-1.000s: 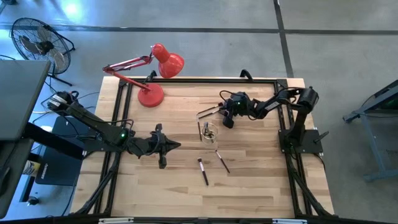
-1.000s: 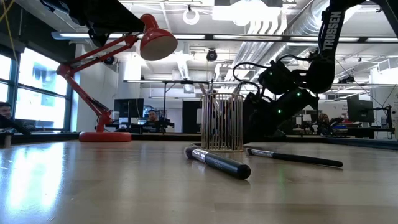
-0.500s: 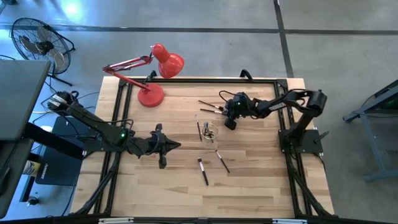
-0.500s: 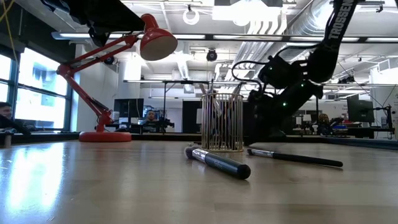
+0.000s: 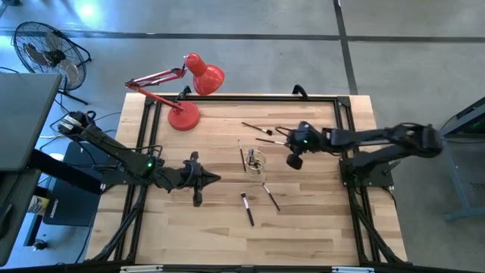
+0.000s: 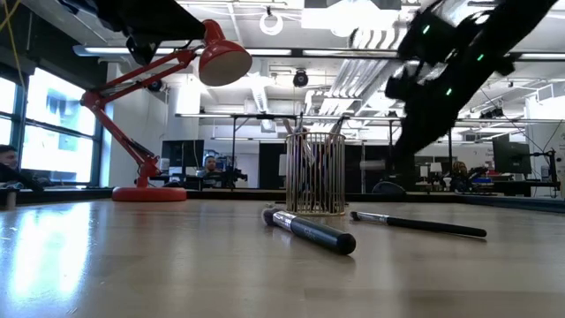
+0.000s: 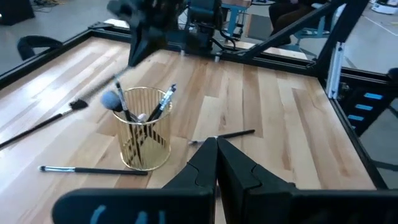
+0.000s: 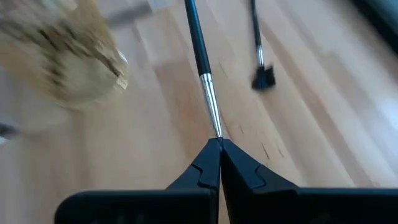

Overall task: Put items in baskets/containers
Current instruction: Put the eyeshadow brush into the wire organizer

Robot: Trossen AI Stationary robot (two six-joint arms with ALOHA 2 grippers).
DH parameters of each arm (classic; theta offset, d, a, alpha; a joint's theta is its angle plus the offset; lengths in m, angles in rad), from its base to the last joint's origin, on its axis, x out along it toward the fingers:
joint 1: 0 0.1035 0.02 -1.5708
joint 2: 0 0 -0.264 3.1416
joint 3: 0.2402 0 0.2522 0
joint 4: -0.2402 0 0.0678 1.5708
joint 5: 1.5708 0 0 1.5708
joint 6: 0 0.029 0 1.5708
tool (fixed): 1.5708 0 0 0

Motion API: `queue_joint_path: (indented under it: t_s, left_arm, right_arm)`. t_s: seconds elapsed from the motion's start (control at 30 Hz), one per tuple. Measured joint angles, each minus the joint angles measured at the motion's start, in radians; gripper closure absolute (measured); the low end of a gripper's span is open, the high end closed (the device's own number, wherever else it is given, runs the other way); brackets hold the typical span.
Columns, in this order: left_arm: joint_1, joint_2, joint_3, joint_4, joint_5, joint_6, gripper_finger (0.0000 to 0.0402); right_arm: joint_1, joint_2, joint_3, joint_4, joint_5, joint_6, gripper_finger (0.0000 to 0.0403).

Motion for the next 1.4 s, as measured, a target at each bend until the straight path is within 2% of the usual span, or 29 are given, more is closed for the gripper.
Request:
queue_joint_path:
  t_s: [0.13, 0.23, 0.43, 0.67, 0.97, 1.17, 1.4]
  left_arm:
    - [0.0, 0.0, 0.0, 0.0, 0.013, -0.001, 0.0401]
    - [0.0, 0.0, 0.0, 0.0, 0.013, -0.001, 0.0401]
    - [0.0, 0.0, 0.0, 0.0, 0.012, -0.001, 0.0401]
    - [0.0, 0.0, 0.0, 0.0, 0.012, -0.001, 0.0401]
    - [0.0, 0.0, 0.0, 0.0, 0.04, -0.001, 0.0401]
    - [0.0, 0.0, 0.0, -0.001, 0.046, 0.0, 0.0401]
    - [0.0, 0.0, 0.0, -0.005, 0.08, 0.0, 0.0401]
  right_arm:
    - [0.095, -0.151, 0.004, -0.082, 0.065, 0.084, 0.0403]
    - [0.168, -0.218, 0.036, -0.181, 0.13, 0.146, 0.0403]
    - [0.304, -0.197, 0.199, -0.398, 0.242, 0.212, 0.0403]
    - [0.384, 0.011, 0.494, -0.644, 0.254, 0.205, 0.0402]
    - [0.375, 0.377, 0.9, -1.085, 0.171, 0.155, 0.0402]
    - [0.368, 0.555, 1.1, -1.193, 0.137, 0.077, 0.0402]
    - [0.35, 0.691, 1.234, -1.235, 0.129, -0.003, 0.0402]
